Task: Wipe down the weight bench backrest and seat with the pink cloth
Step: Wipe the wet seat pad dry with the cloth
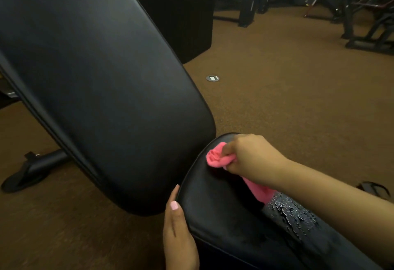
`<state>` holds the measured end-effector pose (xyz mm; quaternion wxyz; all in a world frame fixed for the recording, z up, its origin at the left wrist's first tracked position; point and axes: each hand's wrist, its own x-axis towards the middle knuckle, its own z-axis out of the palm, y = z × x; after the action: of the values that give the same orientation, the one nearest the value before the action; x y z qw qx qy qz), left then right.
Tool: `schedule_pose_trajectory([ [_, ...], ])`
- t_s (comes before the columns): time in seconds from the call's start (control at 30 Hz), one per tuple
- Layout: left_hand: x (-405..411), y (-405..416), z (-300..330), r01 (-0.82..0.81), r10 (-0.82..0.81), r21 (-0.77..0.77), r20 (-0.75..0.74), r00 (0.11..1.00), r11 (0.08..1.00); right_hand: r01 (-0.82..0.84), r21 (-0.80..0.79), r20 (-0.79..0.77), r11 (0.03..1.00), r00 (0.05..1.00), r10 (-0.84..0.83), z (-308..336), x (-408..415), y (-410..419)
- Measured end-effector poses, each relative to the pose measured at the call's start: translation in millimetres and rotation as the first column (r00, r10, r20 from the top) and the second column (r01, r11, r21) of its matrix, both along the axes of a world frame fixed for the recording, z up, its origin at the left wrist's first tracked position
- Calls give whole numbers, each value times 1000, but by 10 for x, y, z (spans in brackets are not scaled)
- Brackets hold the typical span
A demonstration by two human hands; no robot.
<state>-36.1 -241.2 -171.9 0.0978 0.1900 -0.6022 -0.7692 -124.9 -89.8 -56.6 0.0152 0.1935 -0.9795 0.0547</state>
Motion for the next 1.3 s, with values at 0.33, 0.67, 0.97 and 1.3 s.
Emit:
schedule_pose_trajectory([
  [0.33, 8, -20, -23, 29, -30, 34, 14, 999, 999, 13, 5, 14, 1000, 1000, -14, 8, -27, -24],
  [0.67, 25, -65, 9, 85, -88, 113, 16, 996, 990, -85, 22, 30, 996, 996, 85, -48, 243, 76],
  [0.97, 11, -98, -16, 144, -163, 202, 79, 983, 969, -282, 26, 163, 959, 948, 275, -6, 820, -144],
  [1.3, 44, -103, 58, 192, -203, 181, 47, 978, 965, -177, 72, -8, 982, 984, 178, -86, 793, -254],
])
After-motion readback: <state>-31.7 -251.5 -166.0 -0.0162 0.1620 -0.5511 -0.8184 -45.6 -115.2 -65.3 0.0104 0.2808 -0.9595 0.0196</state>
